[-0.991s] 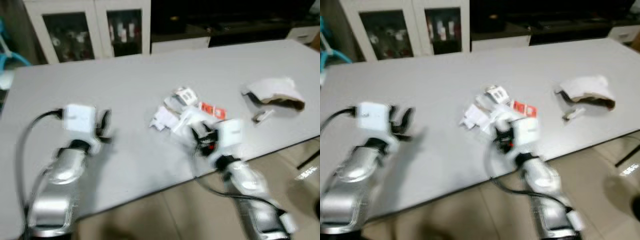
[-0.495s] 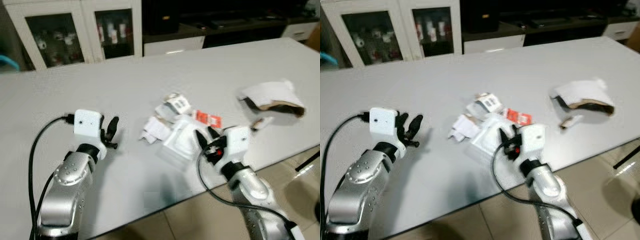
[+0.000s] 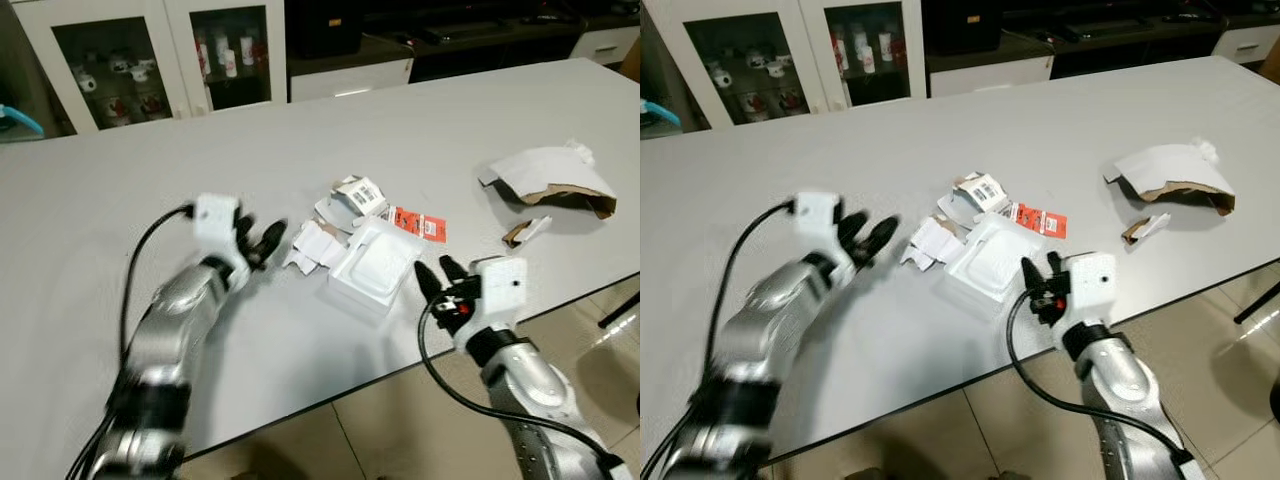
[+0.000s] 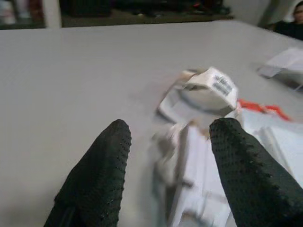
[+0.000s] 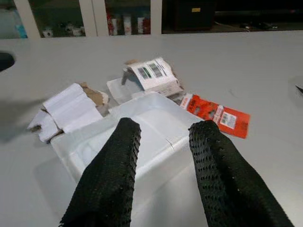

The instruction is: Picking trash to rubbish bin

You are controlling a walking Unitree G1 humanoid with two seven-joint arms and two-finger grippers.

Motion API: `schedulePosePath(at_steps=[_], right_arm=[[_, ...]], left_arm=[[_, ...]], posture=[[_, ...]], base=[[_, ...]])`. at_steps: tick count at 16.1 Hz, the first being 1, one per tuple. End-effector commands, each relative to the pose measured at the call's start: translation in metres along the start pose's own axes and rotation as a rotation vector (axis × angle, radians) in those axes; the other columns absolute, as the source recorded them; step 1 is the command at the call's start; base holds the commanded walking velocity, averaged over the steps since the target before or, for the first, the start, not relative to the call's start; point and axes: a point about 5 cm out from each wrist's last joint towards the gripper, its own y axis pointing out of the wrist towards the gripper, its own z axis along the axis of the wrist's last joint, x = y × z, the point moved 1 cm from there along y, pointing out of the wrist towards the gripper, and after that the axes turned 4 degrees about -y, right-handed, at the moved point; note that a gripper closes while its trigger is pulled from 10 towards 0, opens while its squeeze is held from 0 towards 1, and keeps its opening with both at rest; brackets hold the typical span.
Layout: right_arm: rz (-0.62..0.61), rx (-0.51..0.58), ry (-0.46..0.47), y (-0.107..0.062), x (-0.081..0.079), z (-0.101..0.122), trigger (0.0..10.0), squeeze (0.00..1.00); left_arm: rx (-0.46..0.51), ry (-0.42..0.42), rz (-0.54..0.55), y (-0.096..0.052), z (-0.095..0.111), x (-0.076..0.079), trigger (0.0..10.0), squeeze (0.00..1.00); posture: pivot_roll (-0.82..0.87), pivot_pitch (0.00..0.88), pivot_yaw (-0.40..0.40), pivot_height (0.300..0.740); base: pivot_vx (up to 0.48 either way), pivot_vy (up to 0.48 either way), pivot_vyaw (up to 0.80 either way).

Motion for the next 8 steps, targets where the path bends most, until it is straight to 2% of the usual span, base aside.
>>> schedulePosePath(at_steps=[1,4,8], right_arm=[[-0.014,0.003,-0.002,-0.004,0.003,0.004,10.0,0.0],[-0.027,0.0,-0.008,-0.011,0.006,0.006,10.0,0.0],[-0.043,-0.008,-0.019,-0.022,0.008,0.009,10.0,0.0]], left_arm=[[0.024,0.003,-0.027,0.009,0.003,0.001,10.0,1.0],[0.06,-0.042,-0.037,0.023,0.008,0.0,10.0,1.0],[0.012,-0.031,-0.048,0.036,-0.003,-0.003,10.0,1.0]], posture=[[-0.1,0.12,0.002,0.74],[-0.14,0.132,0.012,0.74],[-0.19,0.148,0.027,0.74]], base=[[0.0,0.0,0.0],[0.0,0.0,0.0],[0.0,0.0,0.0]])
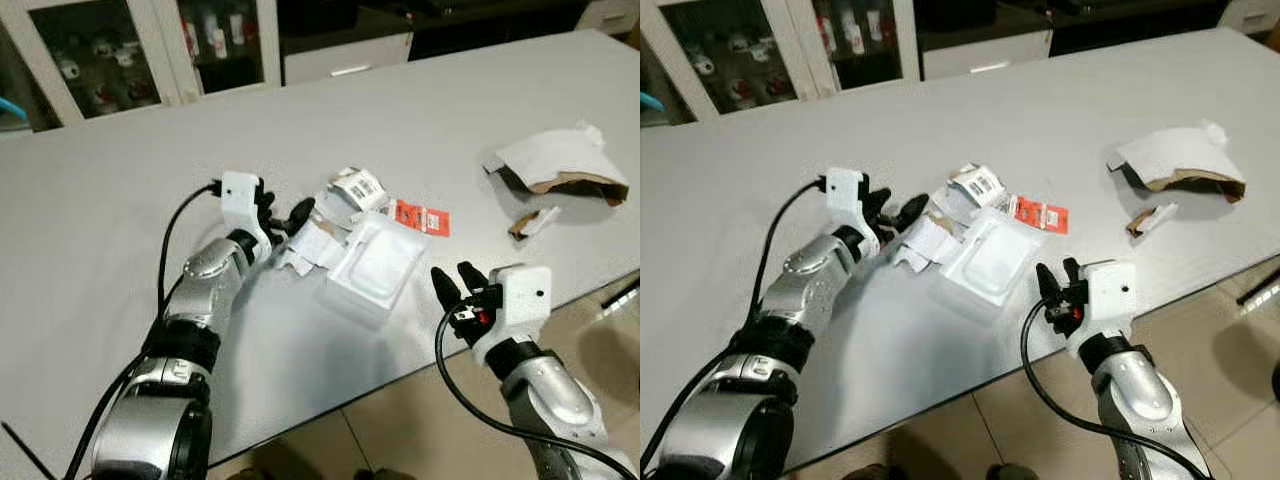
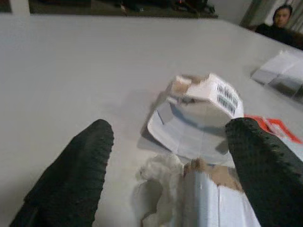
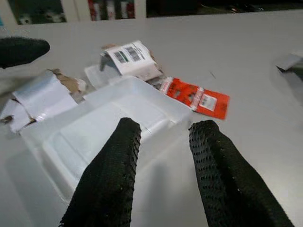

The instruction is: Picking trash to rubbish bin

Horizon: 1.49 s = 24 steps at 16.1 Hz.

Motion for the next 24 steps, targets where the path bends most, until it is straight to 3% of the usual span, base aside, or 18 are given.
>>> schedulePosePath(at_steps=[1,2,3,6,7,10,11,24], right_arm=[[-0.012,0.002,-0.006,-0.006,0.002,0.004,10.0,0.0],[-0.014,-0.001,-0.007,-0.008,0.002,0.004,10.0,0.0],[-0.017,-0.005,-0.006,-0.009,0.002,0.004,10.0,0.0],[-0.019,-0.01,-0.004,-0.01,0.002,0.004,10.0,0.0],[-0.017,-0.011,-0.002,-0.01,0.001,0.005,10.0,0.0],[-0.011,-0.011,0.001,-0.008,-0.001,0.005,10.0,0.0],[-0.01,-0.012,0.001,-0.008,0.0,0.005,10.0,0.0],[0.001,-0.012,0.0,0.0,0.0,0.006,10.0,0.0]], left_arm=[[-0.017,0.01,-0.013,0.002,-0.002,-0.001,10.0,1.0],[-0.025,-0.016,-0.032,0.001,-0.005,-0.001,10.0,0.2],[-0.03,-0.051,-0.053,0.0,-0.007,-0.003,10.0,0.0],[-0.06,-0.008,-0.056,-0.003,-0.013,-0.009,10.0,0.0],[-0.107,0.056,-0.035,-0.006,-0.021,-0.013,10.0,0.0],[-0.184,0.133,-0.035,-0.011,-0.033,-0.016,10.0,0.0],[-0.197,0.137,-0.038,-0.012,-0.035,-0.017,0.0,0.0],[-0.179,0.119,-0.059,-0.016,-0.034,-0.023,0.0,0.0]], posture=[[-0.19,0.151,0.028,0.74],[-0.2,0.153,0.031,0.74],[-0.2,0.154,0.031,0.74],[-0.2,0.156,0.031,0.74],[-0.19,0.156,0.028,0.74],[-0.19,0.156,0.026,0.74],[-0.19,0.155,0.025,0.74],[-0.18,0.145,0.015,0.74]], base=[[0.0,0.0,0.0],[0.0,0.0,0.0],[0.0,0.0,0.0],[0.0,0.0,0.0],[0.0,0.0,0.0],[0.0,0.0,0.0],[0.0,0.0,0.0],[0.0,0.0,0.0]])
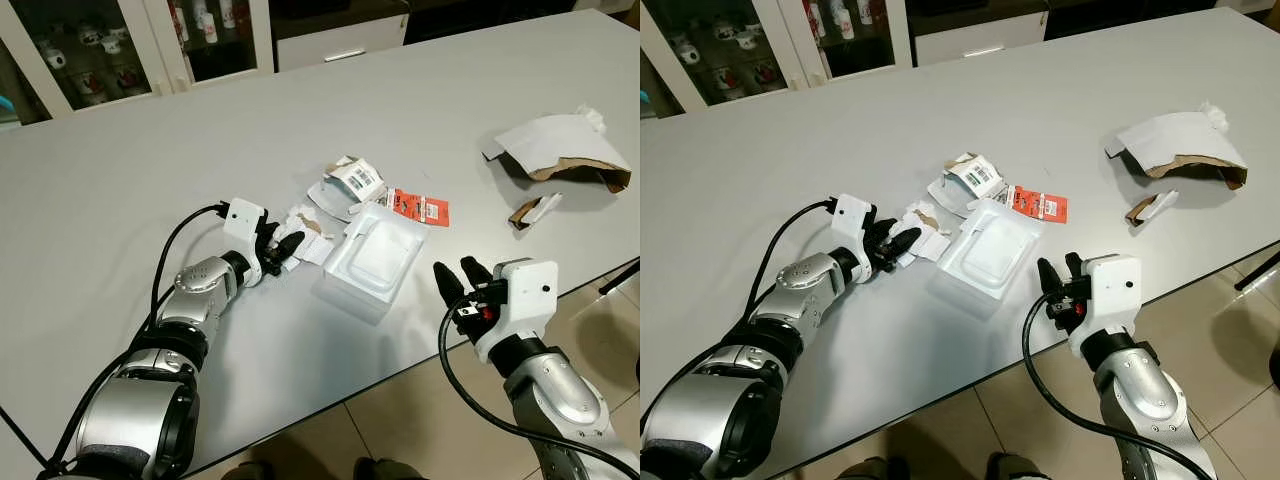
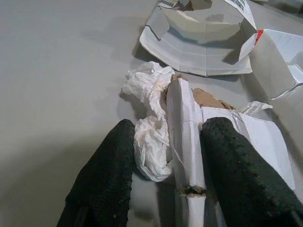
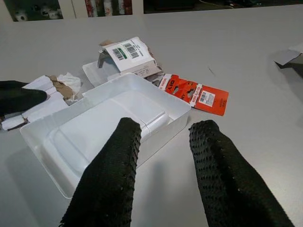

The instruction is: Picking trash to rubbish bin

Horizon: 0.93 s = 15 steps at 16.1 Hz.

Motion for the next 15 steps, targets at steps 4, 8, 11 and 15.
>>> schedulePosePath(at_steps=[4,8,11,15], right_arm=[[0.012,-0.024,0.005,0.005,-0.001,-0.003,10.0,0.0],[0.023,-0.024,0.01,0.008,-0.003,-0.004,10.0,0.0],[0.043,-0.002,0.024,0.018,-0.008,-0.001,10.0,0.0],[0.048,-0.006,0.097,0.041,-0.014,0.003,10.0,1.0]], left_arm=[[0.03,-0.05,0.033,-0.009,0.002,-0.013,0.0,0.0],[0.045,-0.068,0.037,-0.014,0.0,-0.017,0.0,0.0],[0.151,-0.156,0.11,-0.029,0.008,-0.032,0.0,0.0],[0.392,-0.244,0.132,-0.066,0.047,-0.032,0.0,0.0]], posture=[[-0.17,0.141,0.01,0.74],[-0.15,0.137,0.005,0.74],[-0.13,0.127,0.004,0.74],[-0.11,0.116,0.004,0.74]], base=[[0.0,0.0,0.0],[0.0,0.0,0.0],[0.0,0.0,0.0],[0.0,0.0,0.0]])
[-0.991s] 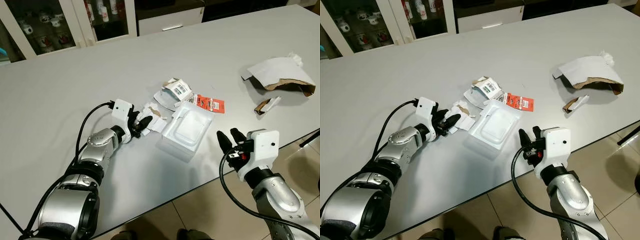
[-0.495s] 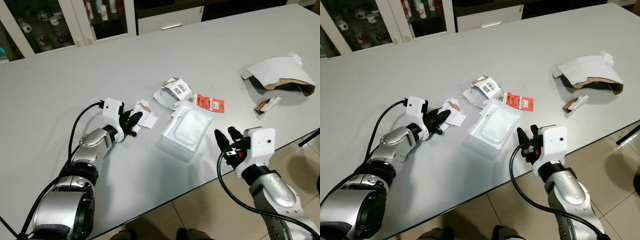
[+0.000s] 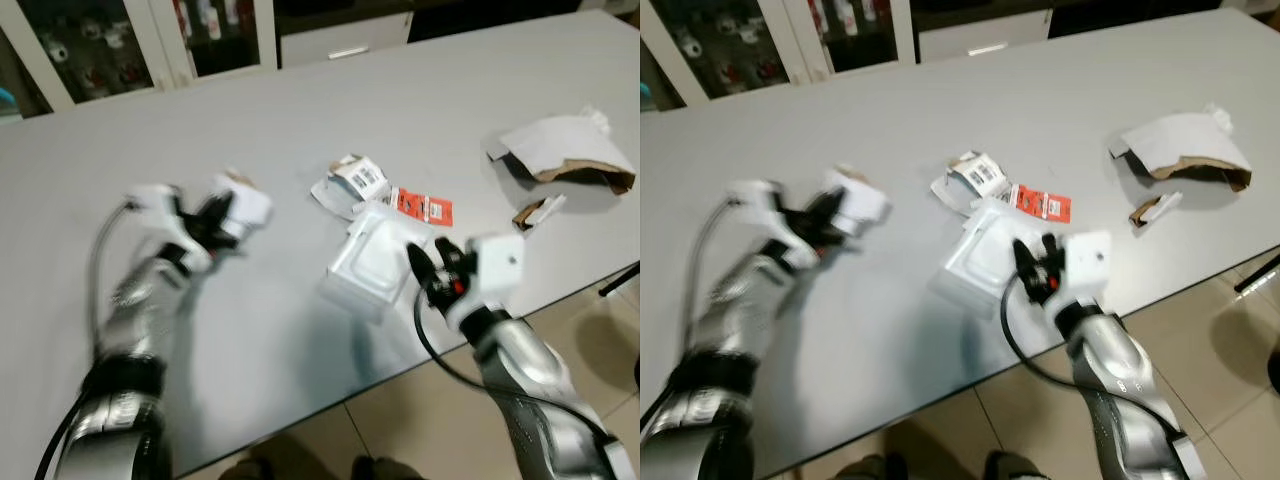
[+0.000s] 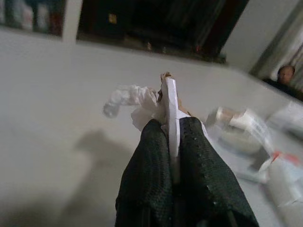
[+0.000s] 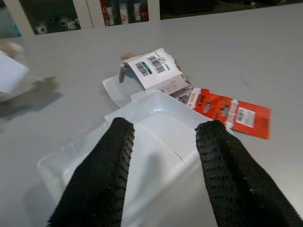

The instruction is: Picking trash to rubbish bin

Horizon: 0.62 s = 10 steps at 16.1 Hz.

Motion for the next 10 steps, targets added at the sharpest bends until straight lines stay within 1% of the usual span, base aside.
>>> schedulePosePath(at_steps=[1,2,3,4,5,6,7,8,9,10], right_arm=[[-0.017,-0.032,0.021,0.005,0.003,-0.005,10.0,1.0],[-0.055,-0.076,0.01,0.011,0.006,-0.009,10.0,1.0],[-0.077,-0.102,0.006,0.014,0.009,-0.013,10.0,1.0],[-0.122,-0.155,0.001,0.019,0.014,-0.02,10.0,1.0],[-0.149,-0.196,0.007,0.022,0.017,-0.026,10.0,1.0],[-0.203,-0.262,0.005,0.026,0.022,-0.035,10.0,1.0],[-0.226,-0.286,-0.001,0.027,0.024,-0.037,10.0,1.0],[-0.23,-0.311,0.001,0.028,0.024,-0.04,10.0,0.35],[-0.23,-0.321,0.007,0.028,0.024,-0.042,10.0,0.0],[-0.214,-0.368,0.034,0.029,0.022,-0.05,10.0,0.0]], left_arm=[[0.031,-0.021,-0.012,-0.004,0.009,0.009,0.0,0.0],[0.055,-0.03,-0.025,-0.01,0.015,0.017,0.0,0.0],[0.057,-0.031,-0.029,-0.014,0.017,0.021,0.0,0.0],[0.049,-0.022,-0.041,-0.018,0.018,0.027,0.0,0.0],[0.041,-0.018,-0.041,-0.021,0.018,0.029,0.0,0.0],[0.027,-0.02,-0.027,-0.027,0.019,0.034,0.0,0.0],[0.023,-0.022,-0.026,-0.03,0.02,0.036,0.0,0.0],[0.014,-0.025,-0.025,-0.033,0.021,0.038,0.0,0.0],[0.011,-0.026,-0.026,-0.034,0.021,0.039,0.0,0.0],[-0.001,-0.018,-0.021,-0.036,0.022,0.04,0.0,0.0]], posture=[[-0.1,0.114,0.0,0.74],[-0.1,0.114,-0.003,0.74],[-0.09,0.112,-0.008,0.74],[-0.08,0.113,-0.011,0.74],[-0.08,0.113,-0.015,0.74],[-0.07,0.113,-0.018,0.74],[-0.06,0.113,-0.02,0.74],[-0.06,0.112,-0.022,0.74],[-0.06,0.111,-0.023,0.74],[-0.05,0.11,-0.023,0.74]], base=[[0.0,0.0,0.0],[0.0,0.0,0.0],[0.0,0.0,0.0],[0.0,0.0,0.0],[0.0,0.0,0.0],[0.0,0.0,0.0],[0.0,0.0,0.0],[0.0,0.0,0.0],[0.0,0.0,0.0],[0.0,0.0,0.0]])
